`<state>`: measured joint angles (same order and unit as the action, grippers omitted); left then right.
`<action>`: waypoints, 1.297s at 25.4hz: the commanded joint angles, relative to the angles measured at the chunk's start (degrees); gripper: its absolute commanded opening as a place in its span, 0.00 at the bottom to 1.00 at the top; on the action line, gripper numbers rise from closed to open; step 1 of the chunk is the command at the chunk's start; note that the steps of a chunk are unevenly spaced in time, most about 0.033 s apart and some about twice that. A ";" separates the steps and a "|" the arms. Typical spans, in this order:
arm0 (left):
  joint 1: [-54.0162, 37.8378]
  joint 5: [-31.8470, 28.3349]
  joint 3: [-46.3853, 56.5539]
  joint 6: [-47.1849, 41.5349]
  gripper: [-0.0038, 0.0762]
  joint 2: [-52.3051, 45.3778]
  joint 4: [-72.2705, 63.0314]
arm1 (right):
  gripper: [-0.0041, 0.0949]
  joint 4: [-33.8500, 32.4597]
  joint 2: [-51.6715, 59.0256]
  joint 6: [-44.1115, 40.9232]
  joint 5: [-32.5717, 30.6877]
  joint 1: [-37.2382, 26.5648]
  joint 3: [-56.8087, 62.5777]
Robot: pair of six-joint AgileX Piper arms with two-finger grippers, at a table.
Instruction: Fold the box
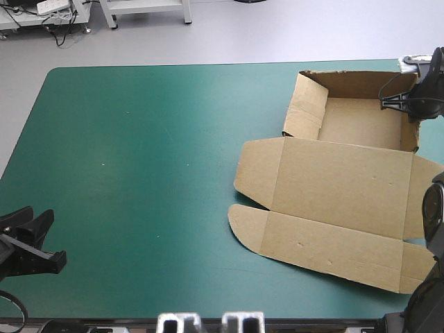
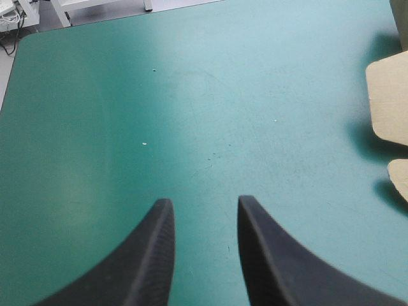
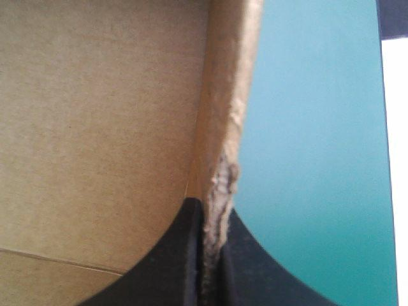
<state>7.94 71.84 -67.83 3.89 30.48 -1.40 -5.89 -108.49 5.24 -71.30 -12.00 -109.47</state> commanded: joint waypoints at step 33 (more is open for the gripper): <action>1.86 -5.77 19.05 0.80 0.03 -5.73 1.40 | 0.03 16.74 53.25 13.77 5.85 -0.30 38.98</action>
<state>8.76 71.06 -51.07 4.00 26.13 1.09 10.55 -60.67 17.34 -70.85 -12.00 -76.34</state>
